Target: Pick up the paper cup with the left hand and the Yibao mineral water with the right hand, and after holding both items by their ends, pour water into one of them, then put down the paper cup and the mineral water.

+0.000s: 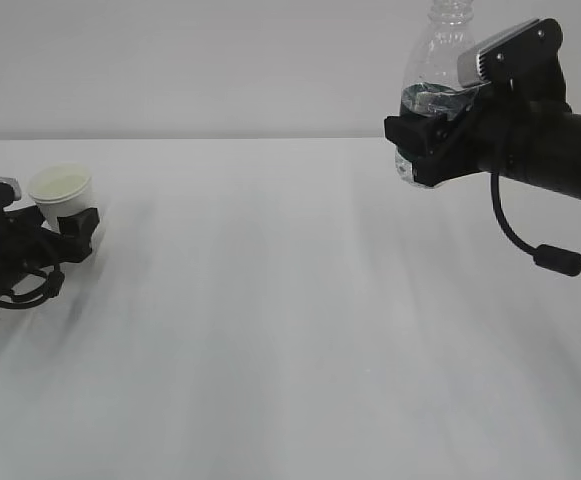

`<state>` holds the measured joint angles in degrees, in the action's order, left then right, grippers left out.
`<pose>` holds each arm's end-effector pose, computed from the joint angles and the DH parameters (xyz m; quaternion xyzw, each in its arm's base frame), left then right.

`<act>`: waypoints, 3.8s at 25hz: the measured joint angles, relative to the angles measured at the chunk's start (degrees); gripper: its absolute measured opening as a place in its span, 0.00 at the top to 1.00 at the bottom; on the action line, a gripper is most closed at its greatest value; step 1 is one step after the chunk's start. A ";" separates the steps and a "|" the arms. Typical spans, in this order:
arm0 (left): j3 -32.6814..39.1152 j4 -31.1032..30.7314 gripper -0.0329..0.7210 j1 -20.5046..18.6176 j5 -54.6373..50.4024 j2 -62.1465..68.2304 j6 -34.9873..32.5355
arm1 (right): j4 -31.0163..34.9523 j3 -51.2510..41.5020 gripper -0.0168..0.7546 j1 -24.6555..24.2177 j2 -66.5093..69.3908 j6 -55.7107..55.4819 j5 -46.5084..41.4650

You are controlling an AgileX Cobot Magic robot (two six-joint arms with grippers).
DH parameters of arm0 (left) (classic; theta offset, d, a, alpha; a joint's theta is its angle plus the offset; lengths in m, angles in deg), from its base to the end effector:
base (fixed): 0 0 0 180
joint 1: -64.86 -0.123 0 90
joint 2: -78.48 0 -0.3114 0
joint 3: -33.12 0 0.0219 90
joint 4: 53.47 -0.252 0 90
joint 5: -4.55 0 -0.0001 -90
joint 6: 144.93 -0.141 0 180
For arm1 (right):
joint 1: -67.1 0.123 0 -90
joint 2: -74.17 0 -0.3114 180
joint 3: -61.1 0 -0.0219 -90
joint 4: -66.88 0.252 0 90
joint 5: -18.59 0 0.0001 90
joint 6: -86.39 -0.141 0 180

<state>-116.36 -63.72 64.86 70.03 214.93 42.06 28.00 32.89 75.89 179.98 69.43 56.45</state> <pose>0.4400 -0.0228 0.0683 0.0330 0.7747 -0.0778 0.6267 0.3951 0.1160 0.2342 -0.2812 0.7235 0.1174 0.6194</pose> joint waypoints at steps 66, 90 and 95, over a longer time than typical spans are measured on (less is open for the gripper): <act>13.69 -13.35 0.24 1.14 0.00 -20.57 -0.23 | 17.78 0.00 0.41 0.00 0.00 9.11 -5.96; 13.69 -13.46 0.26 1.60 0.00 -20.57 -0.16 | 21.29 0.00 0.41 -7.36 0.00 10.71 -8.85; 13.69 -13.46 0.26 1.60 0.00 -20.57 -0.16 | 21.52 -0.78 0.41 -7.84 0.10 10.71 -9.40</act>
<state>-102.67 -77.19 66.46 70.03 194.36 41.90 49.52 32.11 68.05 180.09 80.14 47.06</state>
